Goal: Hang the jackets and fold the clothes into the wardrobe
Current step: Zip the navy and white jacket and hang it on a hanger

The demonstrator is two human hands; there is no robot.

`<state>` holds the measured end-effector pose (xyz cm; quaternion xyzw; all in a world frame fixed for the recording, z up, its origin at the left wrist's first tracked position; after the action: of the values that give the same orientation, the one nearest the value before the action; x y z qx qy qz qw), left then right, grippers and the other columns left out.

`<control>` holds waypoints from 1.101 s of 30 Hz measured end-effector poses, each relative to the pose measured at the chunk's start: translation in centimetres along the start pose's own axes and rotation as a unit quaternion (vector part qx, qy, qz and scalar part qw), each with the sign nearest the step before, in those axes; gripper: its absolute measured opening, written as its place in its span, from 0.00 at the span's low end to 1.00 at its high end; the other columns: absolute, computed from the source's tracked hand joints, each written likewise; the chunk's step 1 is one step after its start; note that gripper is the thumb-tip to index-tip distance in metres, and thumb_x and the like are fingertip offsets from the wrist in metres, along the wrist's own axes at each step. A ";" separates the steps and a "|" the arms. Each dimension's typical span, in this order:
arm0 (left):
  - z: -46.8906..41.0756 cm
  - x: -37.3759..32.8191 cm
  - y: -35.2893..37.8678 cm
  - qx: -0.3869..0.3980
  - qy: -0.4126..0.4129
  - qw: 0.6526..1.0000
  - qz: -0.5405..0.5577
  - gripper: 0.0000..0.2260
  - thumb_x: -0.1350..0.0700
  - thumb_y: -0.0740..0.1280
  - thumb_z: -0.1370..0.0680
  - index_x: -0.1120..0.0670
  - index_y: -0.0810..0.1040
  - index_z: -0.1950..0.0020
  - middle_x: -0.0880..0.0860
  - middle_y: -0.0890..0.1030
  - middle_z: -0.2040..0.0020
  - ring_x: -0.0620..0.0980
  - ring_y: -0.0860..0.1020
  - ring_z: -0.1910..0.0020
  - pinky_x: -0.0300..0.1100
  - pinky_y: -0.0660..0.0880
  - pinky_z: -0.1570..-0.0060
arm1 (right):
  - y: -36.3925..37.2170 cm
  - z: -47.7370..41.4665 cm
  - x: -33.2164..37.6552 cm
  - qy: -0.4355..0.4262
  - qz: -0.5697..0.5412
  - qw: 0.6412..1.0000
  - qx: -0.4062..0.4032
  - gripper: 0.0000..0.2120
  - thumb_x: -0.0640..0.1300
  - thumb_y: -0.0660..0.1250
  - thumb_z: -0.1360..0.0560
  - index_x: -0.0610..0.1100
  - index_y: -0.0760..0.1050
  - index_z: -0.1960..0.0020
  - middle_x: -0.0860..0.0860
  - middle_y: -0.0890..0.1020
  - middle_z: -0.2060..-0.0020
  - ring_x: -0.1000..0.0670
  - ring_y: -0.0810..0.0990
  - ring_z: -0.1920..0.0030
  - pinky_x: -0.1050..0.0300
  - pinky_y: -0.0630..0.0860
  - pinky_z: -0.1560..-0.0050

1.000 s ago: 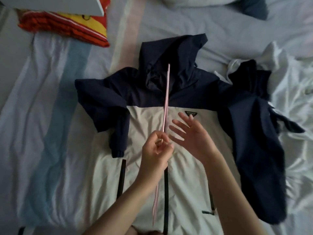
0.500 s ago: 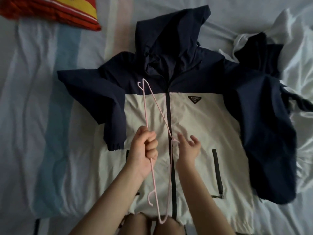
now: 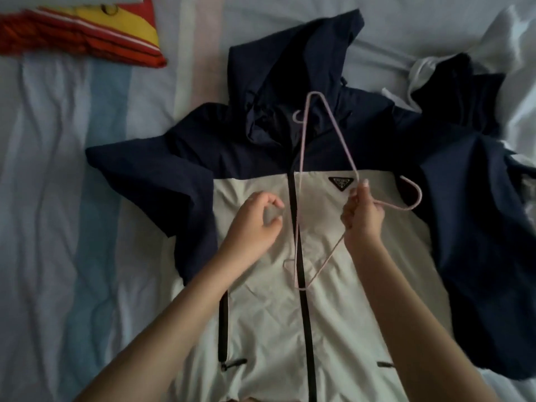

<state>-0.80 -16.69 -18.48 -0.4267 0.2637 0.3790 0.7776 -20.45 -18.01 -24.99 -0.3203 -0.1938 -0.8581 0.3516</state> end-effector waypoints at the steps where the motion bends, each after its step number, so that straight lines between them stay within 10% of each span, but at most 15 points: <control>1: -1.8 -1.3 -0.2 -0.011 0.030 0.999 0.013 0.06 0.61 0.63 0.22 0.49 0.74 0.51 0.46 0.76 0.45 0.41 0.73 0.42 0.26 0.66 0.47 | -0.4 -1.7 0.4 0.014 -0.027 0.999 -0.038 0.17 0.48 0.61 0.20 0.46 0.67 0.67 0.56 0.64 0.81 0.58 0.58 0.81 0.64 0.54 0.81; 5: -10.2 -4.4 -0.5 -0.053 0.146 0.974 -0.168 0.08 0.61 0.64 0.25 0.56 0.77 0.46 0.55 0.75 0.39 0.53 0.72 0.38 0.45 0.68 0.37 | -1.9 -6.1 -0.6 0.110 -0.046 0.990 -0.080 0.18 0.49 0.59 0.22 0.48 0.61 0.69 0.56 0.61 0.83 0.56 0.56 0.84 0.66 0.51 0.83; 9: -18.0 -3.8 -2.5 -0.132 0.005 0.924 -0.360 0.24 0.49 0.67 0.25 0.56 0.66 0.31 0.60 0.55 0.24 0.62 0.54 0.26 0.54 0.55 0.30 | -2.0 -7.2 -1.1 0.113 -0.024 0.986 -0.120 0.19 0.49 0.59 0.23 0.48 0.61 0.70 0.56 0.62 0.85 0.56 0.56 0.85 0.67 0.51 0.82; 16: -20.7 0.0 -5.4 -0.203 -0.244 0.935 -0.157 0.31 0.55 0.73 0.29 0.50 0.59 0.33 0.60 0.56 0.29 0.61 0.65 0.36 0.49 0.72 0.45 | -1.8 -9.2 -1.5 0.135 -0.021 0.978 -0.158 0.18 0.51 0.59 0.24 0.47 0.64 0.71 0.56 0.63 0.86 0.56 0.58 0.85 0.68 0.52 0.82; 27: -13.4 1.9 -1.7 -0.229 -0.127 0.964 -0.037 0.21 0.68 0.61 0.29 0.53 0.63 0.39 0.49 0.74 0.50 0.53 0.74 0.54 0.43 0.69 0.56 | -1.4 -9.4 -1.0 0.123 -0.020 0.985 -0.122 0.19 0.48 0.56 0.22 0.45 0.67 0.71 0.55 0.64 0.86 0.56 0.57 0.86 0.69 0.52 0.82; 33: -4.6 0.5 -1.3 -0.298 -0.047 0.951 0.070 0.21 0.66 0.68 0.30 0.53 0.66 0.41 0.41 0.72 0.56 0.44 0.75 0.60 0.32 0.69 0.65 | -3.2 -5.1 -0.9 0.137 -0.083 0.984 0.072 0.17 0.45 0.50 0.19 0.45 0.69 0.64 0.56 0.60 0.82 0.57 0.56 0.83 0.66 0.51 0.83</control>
<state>0.20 -20.89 -20.51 -0.6015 0.1310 0.5134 0.5979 -24.43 -18.22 -29.57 -0.1567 -0.2311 -0.9039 0.3240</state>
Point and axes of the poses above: each hand's wrist, its own z-axis away from the middle knuckle, its own y-axis out of the palm, x = y × z, the point moved 3 cm from there along -z, towards the middle knuckle
